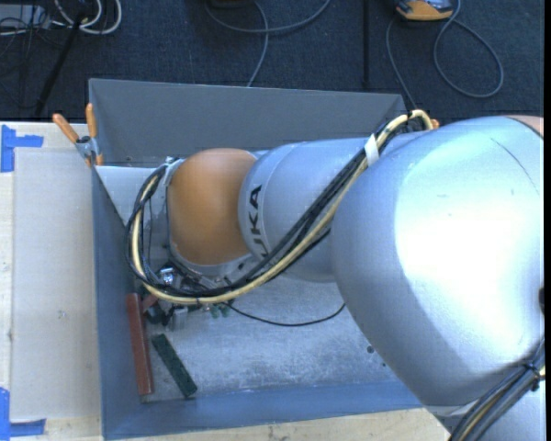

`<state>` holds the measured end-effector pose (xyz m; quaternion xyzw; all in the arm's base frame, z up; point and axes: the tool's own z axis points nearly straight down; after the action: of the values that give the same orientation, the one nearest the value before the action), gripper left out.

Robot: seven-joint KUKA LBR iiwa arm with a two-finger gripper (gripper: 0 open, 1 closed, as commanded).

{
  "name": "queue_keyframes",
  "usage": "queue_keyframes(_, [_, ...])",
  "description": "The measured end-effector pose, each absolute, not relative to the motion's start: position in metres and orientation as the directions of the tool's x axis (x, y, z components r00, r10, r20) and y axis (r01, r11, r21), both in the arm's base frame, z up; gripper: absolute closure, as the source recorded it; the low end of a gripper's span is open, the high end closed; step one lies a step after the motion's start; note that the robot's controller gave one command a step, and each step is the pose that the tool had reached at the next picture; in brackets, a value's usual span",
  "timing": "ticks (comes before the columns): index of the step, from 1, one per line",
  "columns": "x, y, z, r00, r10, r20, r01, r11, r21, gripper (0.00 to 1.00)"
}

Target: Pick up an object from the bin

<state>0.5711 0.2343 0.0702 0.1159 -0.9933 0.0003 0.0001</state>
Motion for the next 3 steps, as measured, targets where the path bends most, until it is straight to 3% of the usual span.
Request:
queue_keyframes(1, [0.552,0.238,0.07,-0.969,-0.247,0.002,-0.247,0.969,-0.001,1.0])
queue_keyframes(2, [0.55,0.218,0.071,-0.967,-0.254,-0.01,-0.254,0.967,0.001,1.0])
queue_keyframes(3, [0.542,0.243,0.07,-0.959,-0.283,0.0,-0.283,0.959,-0.006,1.0])
